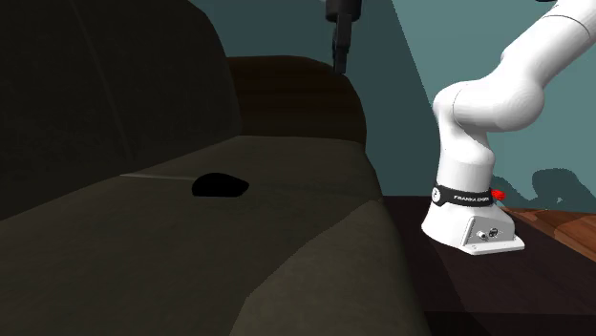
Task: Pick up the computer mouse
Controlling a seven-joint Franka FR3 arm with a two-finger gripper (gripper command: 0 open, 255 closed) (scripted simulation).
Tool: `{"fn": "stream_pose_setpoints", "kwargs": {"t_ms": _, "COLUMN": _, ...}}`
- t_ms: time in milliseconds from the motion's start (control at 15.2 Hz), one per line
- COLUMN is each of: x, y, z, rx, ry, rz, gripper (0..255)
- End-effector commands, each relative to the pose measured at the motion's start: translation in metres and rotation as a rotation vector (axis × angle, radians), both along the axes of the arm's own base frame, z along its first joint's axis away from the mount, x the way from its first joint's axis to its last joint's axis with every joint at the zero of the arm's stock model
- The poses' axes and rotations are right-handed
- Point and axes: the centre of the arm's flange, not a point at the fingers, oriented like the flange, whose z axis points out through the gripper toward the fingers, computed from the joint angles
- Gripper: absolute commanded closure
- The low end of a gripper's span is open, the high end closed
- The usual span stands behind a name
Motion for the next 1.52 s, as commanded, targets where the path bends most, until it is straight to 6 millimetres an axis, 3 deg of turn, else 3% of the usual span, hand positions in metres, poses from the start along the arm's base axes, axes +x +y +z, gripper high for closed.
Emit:
{"fn": "stream_pose_setpoints", "kwargs": {"t_ms": 0, "x": 0.0, "y": 0.0, "z": 0.0, "rx": 0.0, "ry": 0.0, "rz": 0.0, "gripper": 0}}
{"fn": "stream_pose_setpoints", "kwargs": {"t_ms": 1452, "x": 0.204, "y": 0.144, "z": -0.153, "rx": -0.036, "ry": -0.003, "rz": 0.046, "gripper": 0}}
